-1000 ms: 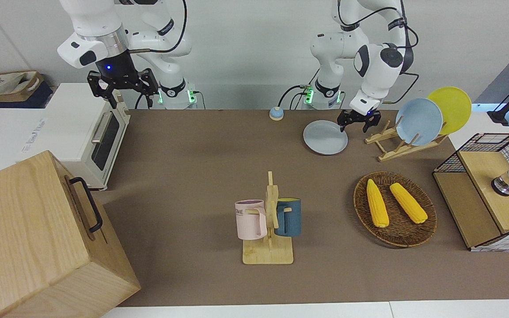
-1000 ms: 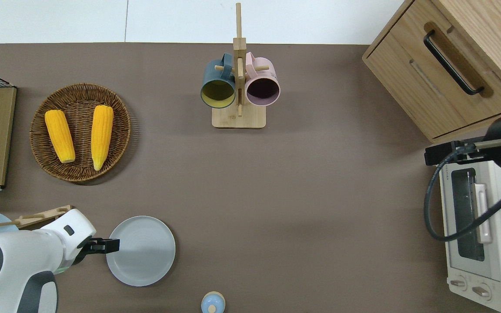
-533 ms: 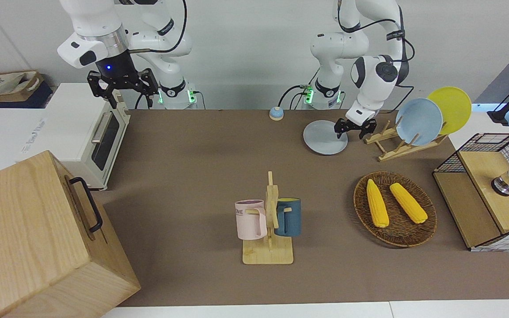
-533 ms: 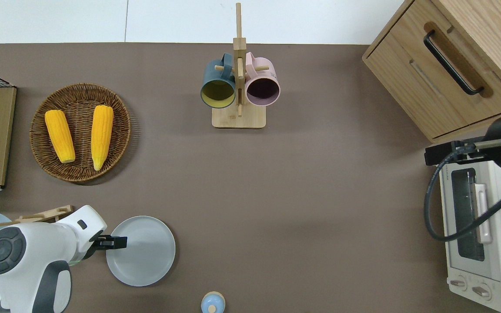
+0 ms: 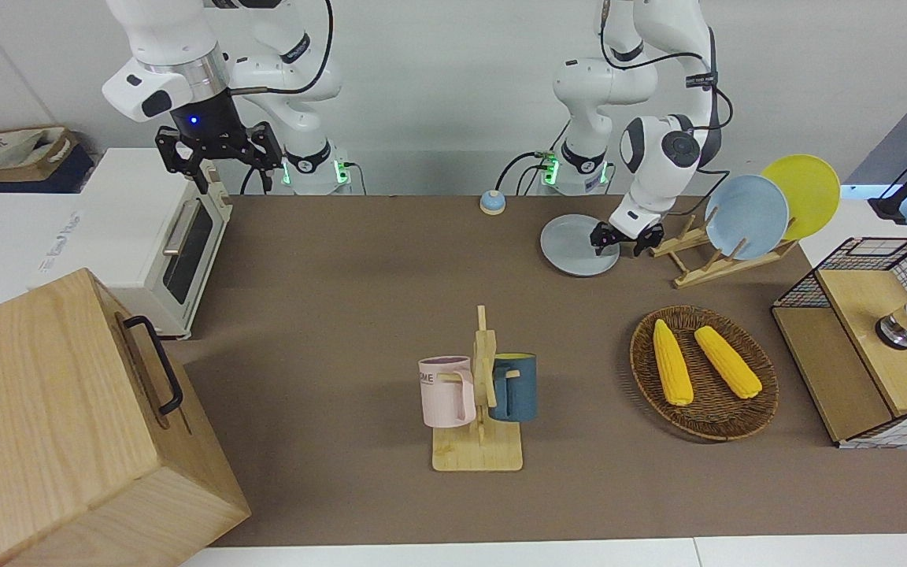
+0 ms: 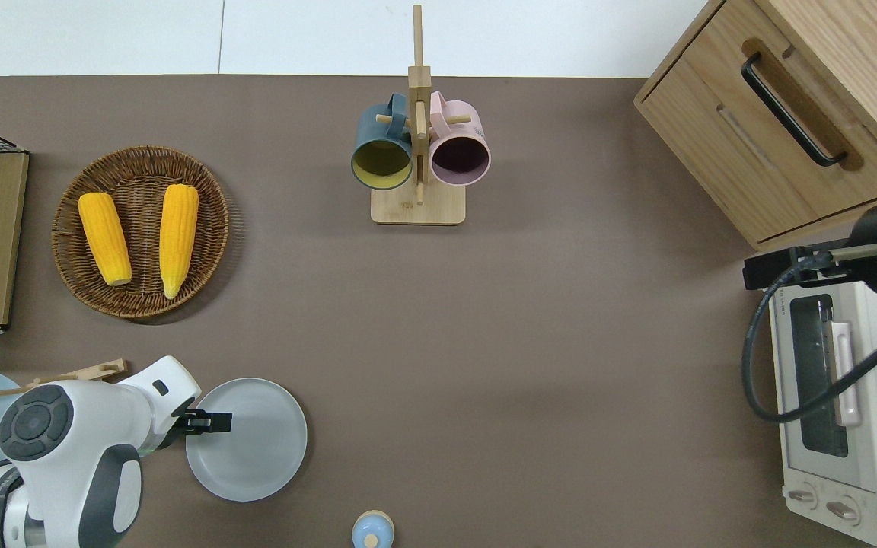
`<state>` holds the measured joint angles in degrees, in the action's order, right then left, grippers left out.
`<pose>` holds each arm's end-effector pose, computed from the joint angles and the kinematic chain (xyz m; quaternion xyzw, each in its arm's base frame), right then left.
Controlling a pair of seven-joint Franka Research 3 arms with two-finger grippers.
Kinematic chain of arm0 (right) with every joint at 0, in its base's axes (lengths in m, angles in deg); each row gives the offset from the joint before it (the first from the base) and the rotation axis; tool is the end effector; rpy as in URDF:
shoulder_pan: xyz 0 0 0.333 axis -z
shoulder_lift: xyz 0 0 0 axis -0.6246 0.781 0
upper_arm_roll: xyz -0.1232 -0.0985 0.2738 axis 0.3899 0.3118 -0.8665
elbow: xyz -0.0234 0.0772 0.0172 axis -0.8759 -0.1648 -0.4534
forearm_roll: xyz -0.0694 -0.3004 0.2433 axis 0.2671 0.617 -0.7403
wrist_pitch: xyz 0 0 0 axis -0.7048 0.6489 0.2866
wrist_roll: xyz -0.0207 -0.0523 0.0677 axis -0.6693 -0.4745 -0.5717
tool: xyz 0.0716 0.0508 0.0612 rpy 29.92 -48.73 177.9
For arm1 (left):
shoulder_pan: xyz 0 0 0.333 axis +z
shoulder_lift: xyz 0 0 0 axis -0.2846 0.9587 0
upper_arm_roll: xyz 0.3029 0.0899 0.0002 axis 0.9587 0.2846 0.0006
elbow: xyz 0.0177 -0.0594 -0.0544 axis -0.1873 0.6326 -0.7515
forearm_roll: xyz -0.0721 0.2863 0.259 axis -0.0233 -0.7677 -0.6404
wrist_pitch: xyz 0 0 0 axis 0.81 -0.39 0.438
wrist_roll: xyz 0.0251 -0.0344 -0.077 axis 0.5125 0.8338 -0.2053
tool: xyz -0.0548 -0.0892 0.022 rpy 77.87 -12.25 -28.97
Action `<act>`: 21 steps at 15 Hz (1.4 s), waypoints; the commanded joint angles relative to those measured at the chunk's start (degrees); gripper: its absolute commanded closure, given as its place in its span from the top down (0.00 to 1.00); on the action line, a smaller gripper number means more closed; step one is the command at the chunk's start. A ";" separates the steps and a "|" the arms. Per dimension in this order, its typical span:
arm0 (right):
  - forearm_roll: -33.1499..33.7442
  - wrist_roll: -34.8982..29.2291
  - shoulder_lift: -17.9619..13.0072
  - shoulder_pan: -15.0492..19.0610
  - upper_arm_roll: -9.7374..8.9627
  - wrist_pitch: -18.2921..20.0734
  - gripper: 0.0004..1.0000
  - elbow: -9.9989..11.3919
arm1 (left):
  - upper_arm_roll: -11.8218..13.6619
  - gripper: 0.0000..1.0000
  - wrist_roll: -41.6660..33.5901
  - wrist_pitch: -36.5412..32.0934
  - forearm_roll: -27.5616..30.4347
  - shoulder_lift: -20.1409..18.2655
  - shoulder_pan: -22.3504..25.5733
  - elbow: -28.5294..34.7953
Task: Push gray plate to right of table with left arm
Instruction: 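Push the gray plate with the left gripper toward the toaster oven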
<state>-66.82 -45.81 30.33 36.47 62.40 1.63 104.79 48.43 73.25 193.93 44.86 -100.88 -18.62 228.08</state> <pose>0.5471 0.0467 0.6589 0.9996 0.0284 0.0067 0.0065 0.4027 -0.0171 0.2964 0.9981 -0.0340 -0.0508 0.0086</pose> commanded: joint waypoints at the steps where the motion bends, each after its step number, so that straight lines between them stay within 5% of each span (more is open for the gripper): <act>1: -1.26 0.06 -0.20 0.16 0.06 0.78 0.98 -0.29 | 0.38 0.65 0.92 1.90 -0.05 0.97 -0.99 0.63; 2: -1.26 0.06 -0.20 0.16 0.06 0.69 0.98 -0.29 | 0.38 0.31 0.92 1.90 -0.05 0.98 -0.99 0.63; 4: -1.26 0.06 -0.20 0.16 0.06 0.78 0.98 -0.29 | 0.38 0.03 0.84 1.72 -0.05 0.89 -0.99 0.63; 17: -1.26 0.06 -0.20 0.16 0.06 0.69 0.98 -0.29 | 0.21 0.00 3.02 2.16 5.31 0.98 -0.90 0.19; 21: -1.26 0.06 -0.20 0.16 0.06 0.69 0.98 -0.29 | -4.53 0.00 11.10 3.39 5.40 1.76 -0.90 -0.25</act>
<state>-66.82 -45.81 30.33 36.47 62.40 1.63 104.79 47.06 77.96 194.56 49.41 -101.08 -18.97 227.87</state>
